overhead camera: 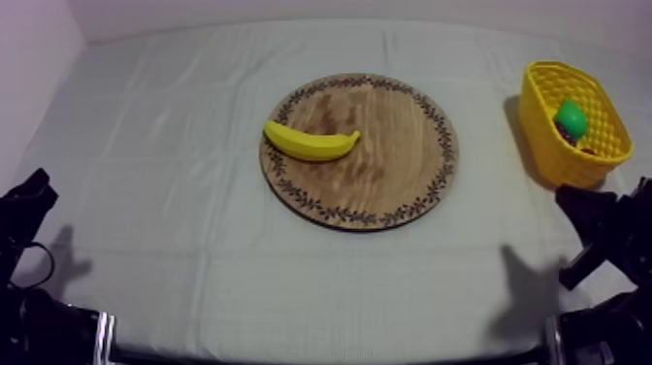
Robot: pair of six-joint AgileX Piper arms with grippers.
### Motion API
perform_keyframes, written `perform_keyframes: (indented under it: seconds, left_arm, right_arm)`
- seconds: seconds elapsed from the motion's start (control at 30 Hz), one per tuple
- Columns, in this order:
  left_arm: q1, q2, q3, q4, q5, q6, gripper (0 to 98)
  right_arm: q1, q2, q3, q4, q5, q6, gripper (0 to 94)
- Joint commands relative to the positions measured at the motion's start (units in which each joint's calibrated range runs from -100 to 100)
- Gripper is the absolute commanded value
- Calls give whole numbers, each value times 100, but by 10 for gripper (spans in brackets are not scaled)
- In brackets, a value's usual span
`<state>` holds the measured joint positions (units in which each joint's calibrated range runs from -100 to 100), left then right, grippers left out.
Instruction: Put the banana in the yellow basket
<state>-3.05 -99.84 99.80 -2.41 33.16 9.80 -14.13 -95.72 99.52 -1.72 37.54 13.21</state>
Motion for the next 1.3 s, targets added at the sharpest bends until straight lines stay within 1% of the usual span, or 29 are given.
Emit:
perform_keyframes:
  seconds: [0.0,0.1,0.27,0.33,0.47,0.63,0.73,0.87,0.97,1.07,1.13,1.27]
  left_arm:
    - [-2,2,-2,-1,-1,-1,1]
    - [-2,2,-2,-1,-1,-1,1]
    - [-2,2,-2,-1,-1,-1,1]
    - [-2,2,-2,-1,-1,-1,1]
    - [-2,2,-2,-1,-1,-1,1]
    - [-2,2,-2,-1,-1,-1,1]
    - [-2,2,-2,-1,-1,-1,1]
    - [-2,2,-2,-1,-1,-1,1]
    - [-2,2,-2,-1,-1,-1,1]
    - [-2,2,-2,-1,-1,-1,1]
    - [-2,2,-2,-1,-1,-1,1]
    - [-2,2,-2,-1,-1,-1,1]
  right_arm:
    - [-413,3,3,-1,-4,-12,4]
    - [-628,4,3,-1,-4,-42,14]
    - [-777,20,-96,-6,131,356,8]
    - [-793,142,-140,-68,167,519,8]
    - [-788,698,-406,-90,164,650,8]
    - [-796,1626,-1329,-101,345,718,8]
    - [-809,2216,-2134,-148,691,843,8]
    - [-843,3063,-3309,-181,1392,974,8]
    - [-899,3715,-4201,-129,1959,1020,8]
    - [-974,4370,-5067,-71,2461,1284,8]
    - [-1001,4842,-5656,-40,2767,1385,8]
    - [-1088,5836,-6808,37,3288,1415,8]
